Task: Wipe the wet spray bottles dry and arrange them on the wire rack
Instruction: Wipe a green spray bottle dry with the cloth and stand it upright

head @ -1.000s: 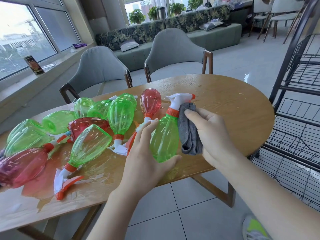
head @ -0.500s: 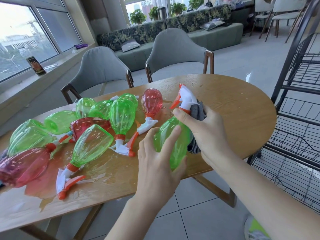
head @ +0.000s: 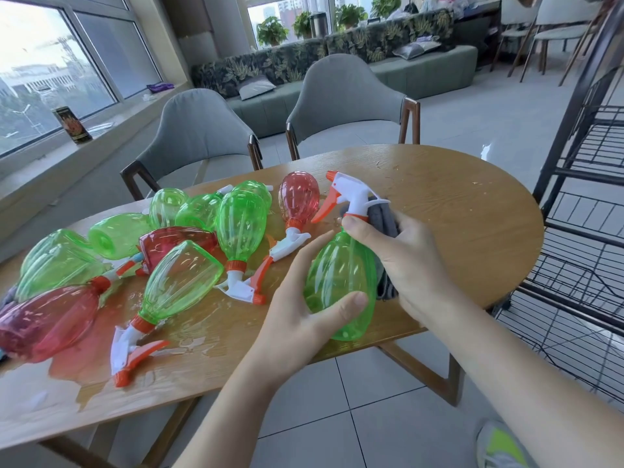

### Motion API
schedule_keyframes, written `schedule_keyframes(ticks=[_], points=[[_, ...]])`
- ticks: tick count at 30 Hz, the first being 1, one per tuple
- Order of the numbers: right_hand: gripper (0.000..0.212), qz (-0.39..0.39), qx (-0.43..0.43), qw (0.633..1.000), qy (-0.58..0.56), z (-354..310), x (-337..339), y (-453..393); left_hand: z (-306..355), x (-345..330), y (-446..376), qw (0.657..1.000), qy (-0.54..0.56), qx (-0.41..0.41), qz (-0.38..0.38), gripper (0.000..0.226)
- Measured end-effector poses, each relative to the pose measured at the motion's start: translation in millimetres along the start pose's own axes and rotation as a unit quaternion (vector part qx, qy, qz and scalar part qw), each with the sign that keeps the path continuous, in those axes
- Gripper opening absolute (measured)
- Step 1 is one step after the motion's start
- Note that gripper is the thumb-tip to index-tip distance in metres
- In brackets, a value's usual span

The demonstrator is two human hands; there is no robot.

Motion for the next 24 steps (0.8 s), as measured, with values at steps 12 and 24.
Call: schedule_keyframes(ticks=[12, 24], points=[[0.038, 0.061, 0.078, 0.992, 0.081, -12, 3, 7, -3, 5, 0, 0.978, -0.167, -0.081, 0.095, 0.089], [0.054, 0.082, 0.139, 0.976, 0.146, -28, 4, 11, -6, 7, -4, 0.995, -0.072, -0.033, 0.062, 0.085]])
Point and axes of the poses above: each hand's wrist, its own y-axis away from the middle knuckle, its own x-axis out of the back of the hand, z = x × y, the point moved 10 cm from there along -y, towards the middle knuckle, and after that the axes turned 15 degrees about z, right-handed, at the moved point
